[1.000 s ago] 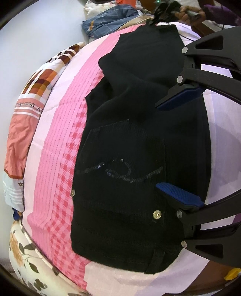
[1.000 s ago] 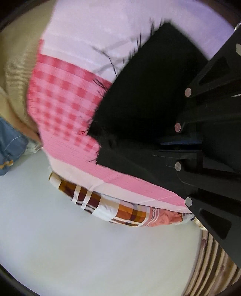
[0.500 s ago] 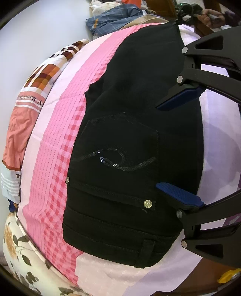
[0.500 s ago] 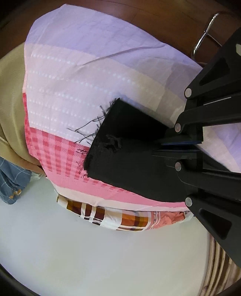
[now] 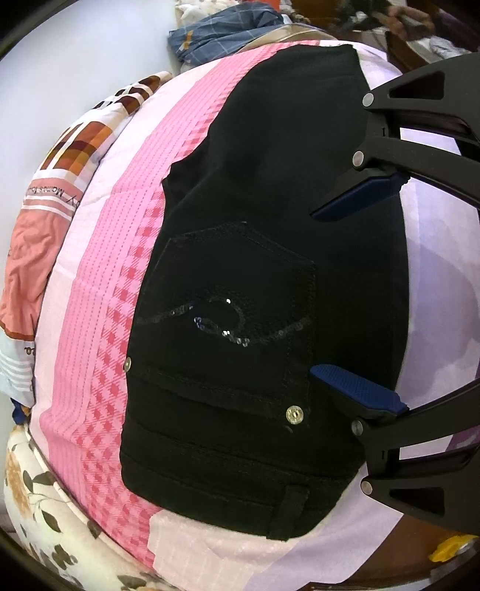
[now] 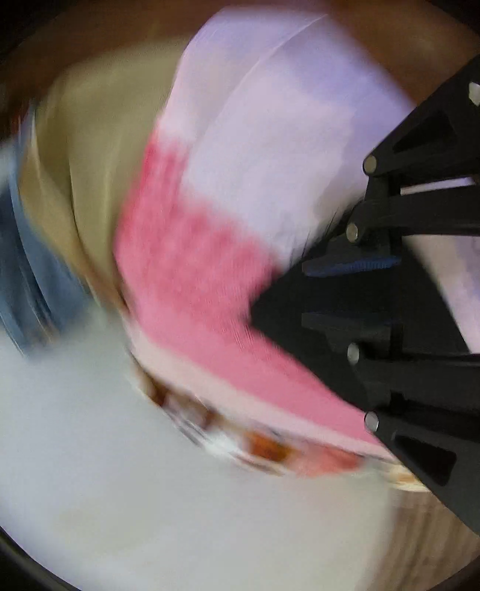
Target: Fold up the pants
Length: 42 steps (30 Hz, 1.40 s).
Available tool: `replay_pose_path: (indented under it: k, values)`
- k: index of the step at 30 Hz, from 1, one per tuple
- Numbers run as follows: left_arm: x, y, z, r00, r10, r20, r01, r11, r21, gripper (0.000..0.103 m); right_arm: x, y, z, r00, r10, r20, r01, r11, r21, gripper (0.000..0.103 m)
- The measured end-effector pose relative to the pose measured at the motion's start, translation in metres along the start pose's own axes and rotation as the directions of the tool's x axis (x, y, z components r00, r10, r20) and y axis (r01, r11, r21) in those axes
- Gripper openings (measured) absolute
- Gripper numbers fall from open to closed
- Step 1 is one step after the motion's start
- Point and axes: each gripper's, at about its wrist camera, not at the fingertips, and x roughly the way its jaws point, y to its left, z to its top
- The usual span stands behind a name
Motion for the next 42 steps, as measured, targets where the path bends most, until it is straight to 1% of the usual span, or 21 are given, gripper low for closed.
replay_pose_path:
  k: [2, 4, 5, 9, 10, 11, 12, 14, 16, 20, 23, 25, 27, 30, 34, 35, 36, 37, 38, 40, 42]
  values:
    - [0.003, -0.004, 0.003, 1.0, 0.005, -0.011, -0.005, 1.0, 0.005, 0.08, 0.022, 0.002, 0.025, 0.998, 0.029, -0.05, -0.03, 0.999, -0.027, 0.027]
    - [0.004, -0.011, 0.005, 1.0, 0.018, -0.016, -0.018, 1.0, 0.015, 0.08, 0.045, -0.007, 0.042, 0.987, 0.103, -0.125, -0.101, 0.995, 0.026, 0.027]
    - [0.005, -0.014, 0.004, 1.0, 0.023, -0.02, -0.022, 1.0, 0.021, 0.08, 0.056, -0.014, 0.051, 0.986, 0.086, -0.145, -0.079, 0.995, 0.053, 0.027]
    - [0.008, -0.029, 0.005, 0.998, 0.051, -0.037, -0.049, 0.997, 0.053, 0.08, 0.084, -0.029, 0.056, 0.964, 0.145, -0.224, -0.118, 0.984, 0.132, 0.03]
    - [0.009, -0.032, 0.006, 0.997, 0.058, -0.04, -0.056, 0.997, 0.061, 0.08, 0.09, -0.031, 0.055, 0.953, 0.173, -0.25, -0.139, 0.979, 0.147, 0.037]
    - [0.01, -0.035, 0.006, 0.997, 0.066, -0.043, -0.063, 0.996, 0.07, 0.08, 0.095, -0.031, 0.054, 0.945, 0.188, -0.269, -0.15, 0.977, 0.154, 0.04]
    - [0.011, -0.039, 0.007, 0.996, 0.075, -0.046, -0.071, 0.994, 0.078, 0.08, 0.096, -0.031, 0.052, 0.944, 0.201, -0.263, -0.162, 0.974, 0.161, 0.042]
    - [0.014, -0.046, 0.008, 0.995, 0.08, -0.053, -0.075, 0.993, 0.091, 0.08, 0.097, -0.029, 0.053, 0.932, 0.27, -0.243, -0.228, 0.955, 0.187, 0.054]
    - [0.018, -0.054, 0.009, 0.994, 0.087, -0.065, -0.08, 0.991, 0.103, 0.08, 0.101, -0.029, 0.059, 0.916, 0.327, -0.231, -0.28, 0.936, 0.215, 0.058]
    - [0.028, -0.071, 0.008, 0.99, 0.104, -0.092, -0.09, 0.986, 0.14, 0.08, 0.107, -0.041, 0.078, 0.9, 0.398, -0.177, -0.35, 0.903, 0.249, 0.055]
    - [0.032, -0.08, 0.008, 0.987, 0.125, -0.1, -0.106, 0.979, 0.175, 0.08, 0.109, -0.045, 0.092, 0.867, 0.487, -0.103, -0.445, 0.851, 0.279, 0.057]
    - [0.034, -0.084, 0.008, 0.984, 0.14, -0.107, -0.118, 0.975, 0.19, 0.08, 0.108, -0.045, 0.096, 0.876, 0.472, -0.095, -0.434, 0.86, 0.269, 0.058]
    - [0.033, -0.087, 0.01, 0.983, 0.148, -0.105, -0.126, 0.973, 0.196, 0.08, 0.108, -0.033, 0.098, 0.876, 0.465, -0.129, -0.431, 0.874, 0.224, 0.058]
    - [0.031, -0.089, 0.012, 0.985, 0.148, -0.089, -0.13, 0.975, 0.183, 0.082, 0.112, -0.017, 0.1, 0.915, 0.337, -0.223, -0.322, 0.941, 0.102, 0.06]
    - [0.038, -0.093, 0.014, 0.984, 0.141, -0.111, -0.12, 0.977, 0.174, 0.082, 0.127, 0.004, 0.099, 0.913, 0.263, -0.313, -0.279, 0.96, -0.009, 0.06]
    - [0.04, -0.095, 0.014, 0.983, 0.144, -0.116, -0.122, 0.976, 0.18, 0.082, 0.133, 0.013, 0.096, 0.908, 0.239, -0.345, -0.271, 0.961, -0.048, 0.057]
    - [0.041, -0.096, 0.012, 0.982, 0.148, -0.12, -0.124, 0.975, 0.186, 0.082, 0.138, 0.022, 0.092, 0.914, 0.178, -0.365, -0.233, 0.966, -0.111, 0.053]
    - [0.042, -0.099, 0.012, 0.981, 0.152, -0.121, -0.126, 0.973, 0.194, 0.082, 0.141, 0.031, 0.089, 0.922, 0.119, -0.368, -0.195, 0.965, -0.176, 0.042]
    - [0.042, -0.1, 0.012, 0.98, 0.156, -0.121, -0.129, 0.971, 0.204, 0.082, 0.146, 0.04, 0.085, 0.921, 0.064, -0.383, -0.164, 0.959, -0.233, 0.025]
    - [0.041, -0.104, 0.011, 0.98, 0.166, -0.112, -0.138, 0.966, 0.219, 0.082, 0.15, 0.047, 0.079, 0.921, -0.019, -0.389, -0.106, 0.949, -0.298, 0.009]
    - [0.04, -0.106, 0.012, 0.981, 0.167, -0.101, -0.142, 0.964, 0.223, 0.082, 0.143, 0.05, 0.069, 0.937, -0.069, -0.341, -0.06, 0.933, -0.355, 0.007]
